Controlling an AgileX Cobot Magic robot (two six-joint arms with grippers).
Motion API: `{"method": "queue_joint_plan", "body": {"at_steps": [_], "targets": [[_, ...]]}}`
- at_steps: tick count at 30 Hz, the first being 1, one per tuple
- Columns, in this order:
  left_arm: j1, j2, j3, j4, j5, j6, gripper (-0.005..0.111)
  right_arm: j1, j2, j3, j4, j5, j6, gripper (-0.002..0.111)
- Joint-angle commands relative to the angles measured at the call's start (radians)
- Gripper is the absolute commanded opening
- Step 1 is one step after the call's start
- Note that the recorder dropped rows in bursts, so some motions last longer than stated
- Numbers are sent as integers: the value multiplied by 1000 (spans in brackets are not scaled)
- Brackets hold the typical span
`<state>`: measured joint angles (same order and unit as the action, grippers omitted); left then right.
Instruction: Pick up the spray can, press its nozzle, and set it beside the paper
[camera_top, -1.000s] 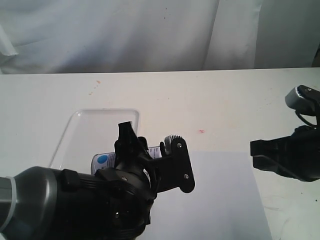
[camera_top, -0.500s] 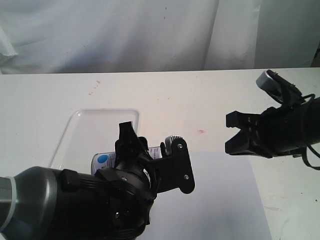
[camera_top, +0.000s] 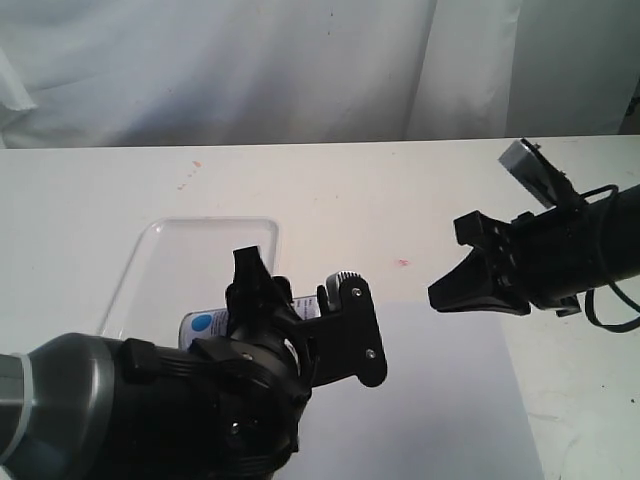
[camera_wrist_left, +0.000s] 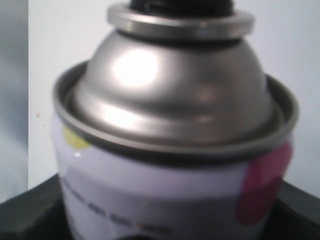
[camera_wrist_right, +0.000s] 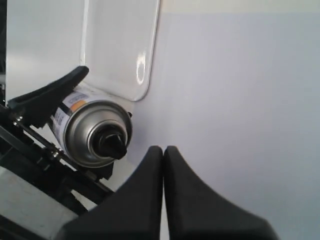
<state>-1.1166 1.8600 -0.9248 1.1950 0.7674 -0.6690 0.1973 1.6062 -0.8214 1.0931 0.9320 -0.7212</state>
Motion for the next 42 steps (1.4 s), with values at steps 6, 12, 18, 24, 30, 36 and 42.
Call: {"method": "queue_joint_plan", "body": {"at_steps": [6, 12, 18, 24, 30, 36, 42], "targets": [[-5, -8, -11, 11, 34, -3, 0, -89, 93, 130, 305, 157, -309, 0], [-5, -8, -11, 15, 14, 22, 0, -78, 147, 154, 429, 185, -461, 0], [-5, -8, -11, 40, 0, 22, 0, -78, 149, 154, 450, 160, -495, 0], [-5, -8, -11, 59, -11, 22, 0, -62, 149, 154, 459, 146, -495, 0], [-5, -8, -11, 75, -13, 22, 0, -4, 149, 154, 476, 125, -495, 0], [-5, -8, -11, 75, -20, 22, 0, 2, 149, 154, 484, 125, -495, 0], [-5, -8, -11, 75, -35, 22, 0, 42, 149, 154, 485, 124, -495, 0]]}}
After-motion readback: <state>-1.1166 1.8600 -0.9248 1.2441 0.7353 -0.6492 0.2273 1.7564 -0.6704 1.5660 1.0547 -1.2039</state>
